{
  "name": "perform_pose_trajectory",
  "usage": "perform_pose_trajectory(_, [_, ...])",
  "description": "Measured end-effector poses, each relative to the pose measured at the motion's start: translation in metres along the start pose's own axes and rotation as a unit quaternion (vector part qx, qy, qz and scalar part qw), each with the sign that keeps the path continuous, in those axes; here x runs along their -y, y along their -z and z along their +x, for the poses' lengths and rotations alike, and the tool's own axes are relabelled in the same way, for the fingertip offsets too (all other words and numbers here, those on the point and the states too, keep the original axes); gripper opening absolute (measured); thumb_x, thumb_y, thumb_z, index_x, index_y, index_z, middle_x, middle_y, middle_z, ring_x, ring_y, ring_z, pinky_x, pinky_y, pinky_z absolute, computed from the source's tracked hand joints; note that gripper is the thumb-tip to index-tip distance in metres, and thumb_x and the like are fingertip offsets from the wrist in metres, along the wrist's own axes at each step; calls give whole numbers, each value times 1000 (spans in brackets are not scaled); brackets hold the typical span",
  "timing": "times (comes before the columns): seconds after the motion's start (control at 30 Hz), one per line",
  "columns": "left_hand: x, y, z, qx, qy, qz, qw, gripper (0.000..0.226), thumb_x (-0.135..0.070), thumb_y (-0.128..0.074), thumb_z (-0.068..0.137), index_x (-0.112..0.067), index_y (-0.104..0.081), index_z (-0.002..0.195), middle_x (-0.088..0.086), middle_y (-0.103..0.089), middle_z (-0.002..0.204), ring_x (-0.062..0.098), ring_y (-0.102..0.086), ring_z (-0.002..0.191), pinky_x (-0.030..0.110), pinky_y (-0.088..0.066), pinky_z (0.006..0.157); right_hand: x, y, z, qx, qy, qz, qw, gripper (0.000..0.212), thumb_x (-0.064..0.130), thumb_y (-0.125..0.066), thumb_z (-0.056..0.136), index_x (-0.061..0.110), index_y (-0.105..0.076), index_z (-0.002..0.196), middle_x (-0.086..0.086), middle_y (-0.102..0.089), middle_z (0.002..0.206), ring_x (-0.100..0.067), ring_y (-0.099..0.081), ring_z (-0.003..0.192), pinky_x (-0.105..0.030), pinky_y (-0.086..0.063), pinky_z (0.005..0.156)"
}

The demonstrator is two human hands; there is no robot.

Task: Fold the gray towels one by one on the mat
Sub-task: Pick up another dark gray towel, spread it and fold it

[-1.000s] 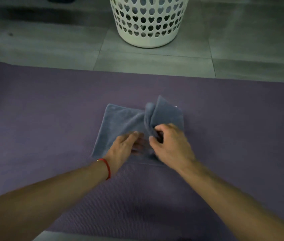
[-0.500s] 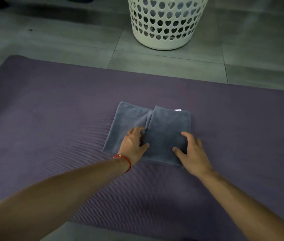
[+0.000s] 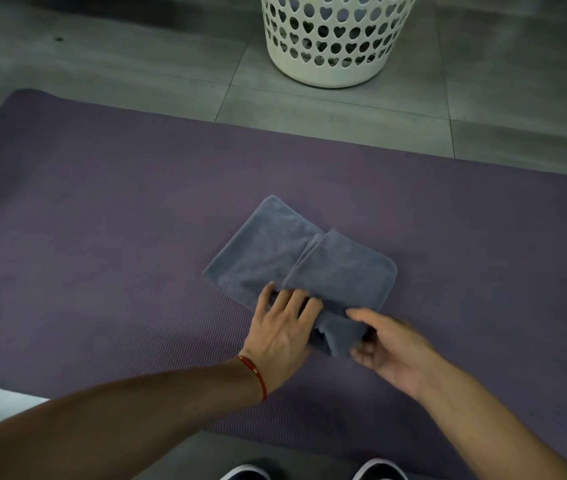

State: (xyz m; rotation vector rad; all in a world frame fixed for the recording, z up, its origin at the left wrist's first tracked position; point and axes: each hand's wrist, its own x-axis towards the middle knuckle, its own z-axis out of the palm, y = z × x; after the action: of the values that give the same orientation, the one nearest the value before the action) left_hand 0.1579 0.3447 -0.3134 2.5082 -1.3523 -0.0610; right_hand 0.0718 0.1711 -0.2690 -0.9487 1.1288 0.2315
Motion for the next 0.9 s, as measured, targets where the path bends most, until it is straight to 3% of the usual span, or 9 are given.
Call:
perform_pose_trajectory(0.2, [12,30,-36,62,-52,-237,968,35,-18,-54,85,-18,-47,119,-2,-50,124,18,-56,110,27,-49,96,14,18,6,-127,159,20,979,33,22,-71,91,29,-56,120,0,-68,108,-18,-68,84,-34,-56,58])
perform_pose_trajectory(0.27, [18,38,-47,92,1,-329,940,35,-20,-60,89,-21,-47,122,-8,-50,121,11,-57,103,24,-52,85,20,27,1,-73,199,-48,976,37,14,-67,92,33,-60,124,-3,-68,112,-16,-64,82,-29,-54,50])
perform_pose_trajectory(0.4, [32,50,-57,61,155,-482,860,27,-5,-63,93,-14,-49,114,-10,-55,87,3,-51,70,22,-47,62,44,23,-11,87,270,-126,951,26,6,-48,100,11,-70,114,-18,-68,101,-22,-58,73,-30,-51,50])
perform_pose_trajectory(0.5, [41,54,-57,-24,339,-570,748,37,-24,-68,95,-29,-53,129,-10,-71,109,-3,-67,96,17,-54,80,77,-6,-5,156,291,-129,935,36,-7,-42,97,12,-65,117,-9,-71,104,-22,-61,76,-29,-56,59])
perform_pose_trajectory(0.57, [54,50,-53,-32,410,-571,711,52,-51,-71,87,-42,-51,134,-11,-69,122,6,-66,112,32,-56,91,94,-31,19,123,351,-273,887,33,3,-54,97,25,-66,118,-2,-71,117,-18,-65,86,-31,-57,69])
perform_pose_trajectory(0.63, [67,50,-46,-21,436,-576,691,62,-61,-71,79,-38,-53,133,-9,-69,124,12,-68,112,40,-57,91,102,-56,45,66,366,-452,811,31,33,-65,93,34,-63,124,6,-66,123,-17,-65,102,-38,-55,90])
perform_pose_trajectory(0.73, [80,53,-32,-16,490,-569,660,55,-60,-71,80,-26,-63,123,0,-73,117,19,-72,103,44,-61,85,93,-85,67,-3,278,-620,734,63,57,-58,90,24,-47,142,-1,-52,140,-24,-55,123,-44,-47,104])
perform_pose_trajectory(0.83, [77,51,-23,-25,546,-513,662,27,-44,-68,91,-21,-68,105,1,-75,100,23,-74,91,45,-63,77,80,-94,70,-40,250,-623,740,62,58,-58,90,15,-49,133,-6,-54,132,-28,-56,117,-43,-50,93])
perform_pose_trajectory(0.9, [71,50,-20,-24,578,-478,661,24,-40,-69,91,-16,-69,94,3,-74,91,24,-73,85,46,-63,76,77,-93,67,-34,219,-583,782,51,50,-65,88,14,-52,122,-3,-59,120,-25,-60,105,-39,-52,86])
